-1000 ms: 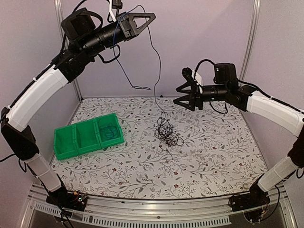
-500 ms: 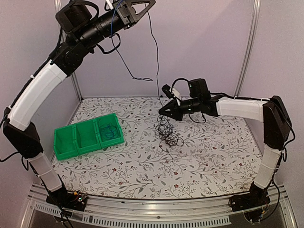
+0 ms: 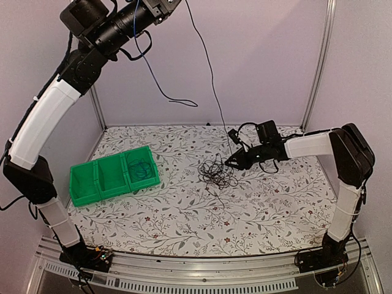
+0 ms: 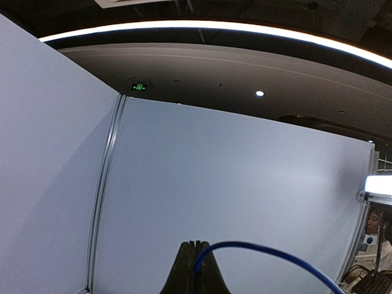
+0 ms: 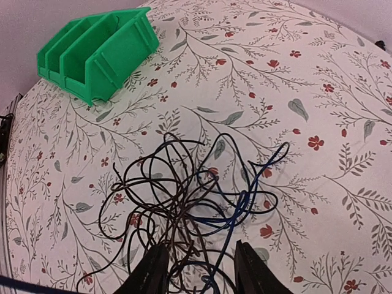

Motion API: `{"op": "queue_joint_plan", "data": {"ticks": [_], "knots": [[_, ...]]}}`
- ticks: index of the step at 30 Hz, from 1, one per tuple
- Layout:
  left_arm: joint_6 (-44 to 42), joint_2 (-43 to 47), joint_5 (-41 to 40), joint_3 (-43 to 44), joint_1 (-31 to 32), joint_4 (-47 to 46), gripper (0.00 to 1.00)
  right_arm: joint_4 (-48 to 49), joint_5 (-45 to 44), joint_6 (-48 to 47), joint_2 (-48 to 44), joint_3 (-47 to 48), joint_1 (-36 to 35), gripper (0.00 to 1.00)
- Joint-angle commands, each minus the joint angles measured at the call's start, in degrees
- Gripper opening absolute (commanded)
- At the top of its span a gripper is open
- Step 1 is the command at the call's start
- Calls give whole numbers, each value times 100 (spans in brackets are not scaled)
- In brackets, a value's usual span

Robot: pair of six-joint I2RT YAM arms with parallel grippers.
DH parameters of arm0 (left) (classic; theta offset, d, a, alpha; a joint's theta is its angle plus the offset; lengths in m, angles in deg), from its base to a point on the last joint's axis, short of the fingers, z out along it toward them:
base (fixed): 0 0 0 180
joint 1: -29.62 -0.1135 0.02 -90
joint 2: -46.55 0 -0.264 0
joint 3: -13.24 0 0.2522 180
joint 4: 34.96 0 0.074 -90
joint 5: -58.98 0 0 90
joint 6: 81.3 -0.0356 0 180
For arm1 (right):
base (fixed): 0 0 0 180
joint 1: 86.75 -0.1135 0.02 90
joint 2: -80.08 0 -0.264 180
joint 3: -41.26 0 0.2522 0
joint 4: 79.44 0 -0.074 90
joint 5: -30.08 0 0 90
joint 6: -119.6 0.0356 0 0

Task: Untangle the cables

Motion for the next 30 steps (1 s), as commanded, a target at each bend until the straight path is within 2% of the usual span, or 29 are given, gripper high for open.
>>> {"op": "queue_joint_plan", "data": {"ticks": [1,6,9,11,13,18,22,30], "knots": [[-116,-22,-50,84,83,-117,0,-27,-241,-161,-99,-55,201,43],[-123,-24,-17,69,89,-151,0,-179,-275,-401,-403,-91,262,46],[-187,-9,-59,64,90,-75,0,-301,-136,-535,-607,-78,331,33],[-240,22,-105,29,80,13,0,-419,-21,-674,-777,-38,335,29],[-235,75,-142,-93,82,0,0,-585,110,-899,-983,19,331,32],[-119,71,-185,-226,78,-165,0,-1312,169,-1593,-1301,150,332,48],[-96,19,-129,-238,78,-166,0,-1752,434,-2167,-1547,250,308,55],[26,-14,-35,-301,78,-279,0,-1323,356,-2937,-1904,338,-503,55]]}}
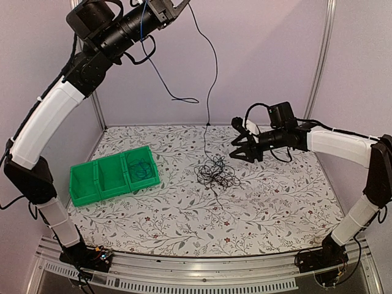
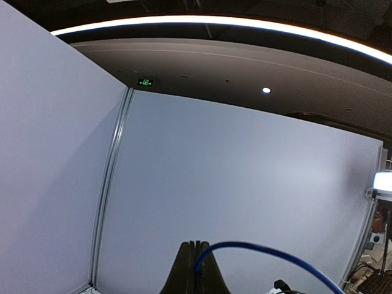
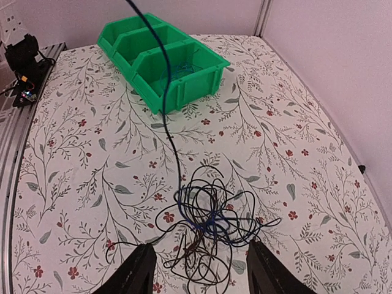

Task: Untangle the cables

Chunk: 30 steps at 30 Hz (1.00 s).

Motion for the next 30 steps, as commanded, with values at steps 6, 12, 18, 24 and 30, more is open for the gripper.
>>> {"op": "queue_joint_plan", "data": {"ticks": [6,12,18,24,30], "knots": [[131,-29,84,-39,73,-217,0,597,60,-545,466,525,-760,56],[178,8,38,17,74,-217,0,831,2,-282,1440,1090,-915,54],[373,-67,-18,478,73,-280,0,1086,-281,80,2101,1045,-918,36],[541,-61,-313,979,82,-568,0,1186,-728,422,2391,497,-491,37],[475,31,-448,920,82,-734,0,1125,-847,681,2170,249,38,41]]}}
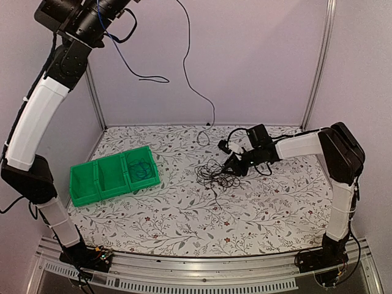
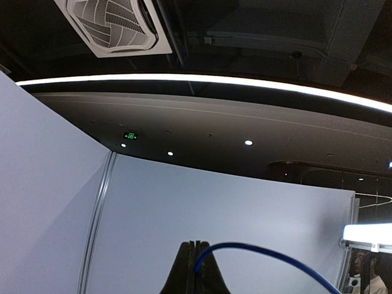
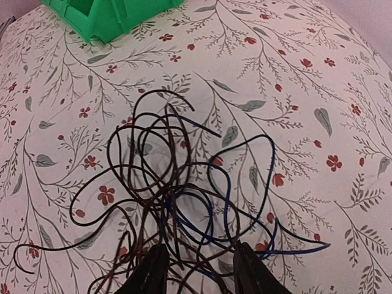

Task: Untangle the cables

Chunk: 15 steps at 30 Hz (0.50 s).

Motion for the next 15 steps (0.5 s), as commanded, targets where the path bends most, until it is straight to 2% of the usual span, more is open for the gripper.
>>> {"op": "queue_joint_plan", "data": {"ticks": [1,8,15], "knots": [[-67,105,-173,-69,78,-149,0,37,-242,242,-194,-88,278,42],[-244,446,-256,-1228,71,-121,0,-472,104,236,-804,-116,358,54],[-280,599,-295,-1788,73,-15,0,-1044,916,328,-1669,416,283,60]]}}
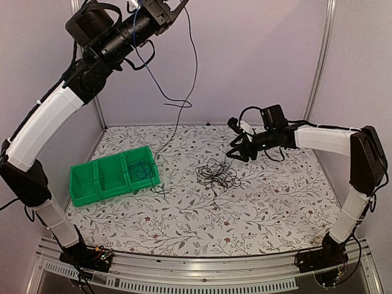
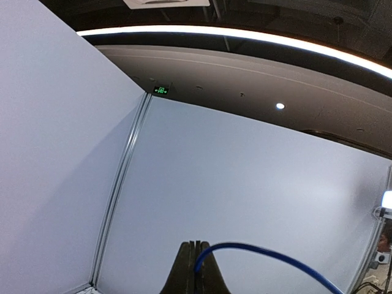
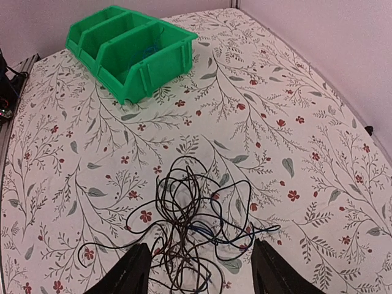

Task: Untangle the cables

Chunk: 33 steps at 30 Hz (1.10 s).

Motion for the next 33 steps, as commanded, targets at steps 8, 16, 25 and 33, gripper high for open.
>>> {"op": "queue_joint_plan", "data": {"ticks": [8,16,25,33], "knots": [[137,122,82,-392,63,-86,0,-381,821,271,-573,1323,-548,67],[238,-210,331,-80,12,-123,0,-173,1342,582,-156,2243,-733,75],[263,-263,360,-12,-34,-153,0,-406,1434,318,-334,1888,-739,66],[359,-321,420,102,-52,-220,0,-729,1902,42,-453,1479,-937,75]]}}
